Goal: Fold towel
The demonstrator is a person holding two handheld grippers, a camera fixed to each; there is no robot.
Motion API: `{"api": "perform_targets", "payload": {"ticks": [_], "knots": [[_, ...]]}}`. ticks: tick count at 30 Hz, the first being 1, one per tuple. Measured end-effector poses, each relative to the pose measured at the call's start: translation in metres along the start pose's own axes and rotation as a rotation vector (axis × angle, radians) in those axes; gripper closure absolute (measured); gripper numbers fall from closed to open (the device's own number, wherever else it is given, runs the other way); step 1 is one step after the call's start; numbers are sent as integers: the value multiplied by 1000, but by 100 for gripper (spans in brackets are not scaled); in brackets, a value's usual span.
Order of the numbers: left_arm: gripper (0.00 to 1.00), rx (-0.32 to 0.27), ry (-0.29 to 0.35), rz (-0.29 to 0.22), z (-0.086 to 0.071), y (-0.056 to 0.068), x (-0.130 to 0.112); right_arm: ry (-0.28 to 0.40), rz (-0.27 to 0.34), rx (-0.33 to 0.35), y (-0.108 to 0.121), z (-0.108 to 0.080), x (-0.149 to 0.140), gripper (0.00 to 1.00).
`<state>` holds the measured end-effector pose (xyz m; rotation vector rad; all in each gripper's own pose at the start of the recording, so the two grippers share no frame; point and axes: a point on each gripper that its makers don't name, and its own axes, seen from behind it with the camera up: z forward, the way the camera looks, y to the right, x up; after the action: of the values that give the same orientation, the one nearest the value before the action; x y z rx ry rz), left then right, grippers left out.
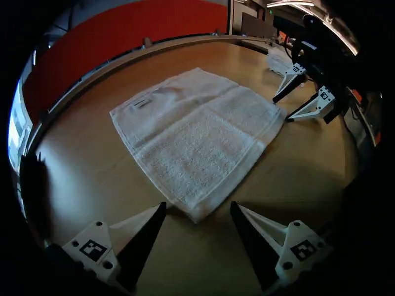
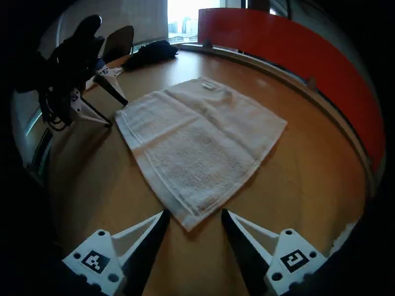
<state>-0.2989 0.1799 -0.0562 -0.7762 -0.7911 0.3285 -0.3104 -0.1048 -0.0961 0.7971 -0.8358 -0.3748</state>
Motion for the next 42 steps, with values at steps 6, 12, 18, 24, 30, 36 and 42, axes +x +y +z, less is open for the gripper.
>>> {"api": "perform_targets", "payload": {"ticks": [6,12,18,24,30,36,42], "knots": [[10,3,1,-4,0,1,0,0,-5,9,-2,0,0,30],[21,2,-6,-4,-1,3,-1,-4,-12,17,-5,1,2,42],[50,8,-13,-13,0,3,0,-8,-17,23,-7,1,3,58],[74,21,-24,-40,1,0,0,-9,-14,22,-8,2,4,76],[80,-3,-31,-53,0,5,2,-9,-10,12,-7,3,4,84],[83,-17,-19,-83,-2,12,6,8,13,-7,-3,-2,7,85],[83,-9,0,-84,-6,12,13,27,28,-15,-1,-7,12,85]]}}
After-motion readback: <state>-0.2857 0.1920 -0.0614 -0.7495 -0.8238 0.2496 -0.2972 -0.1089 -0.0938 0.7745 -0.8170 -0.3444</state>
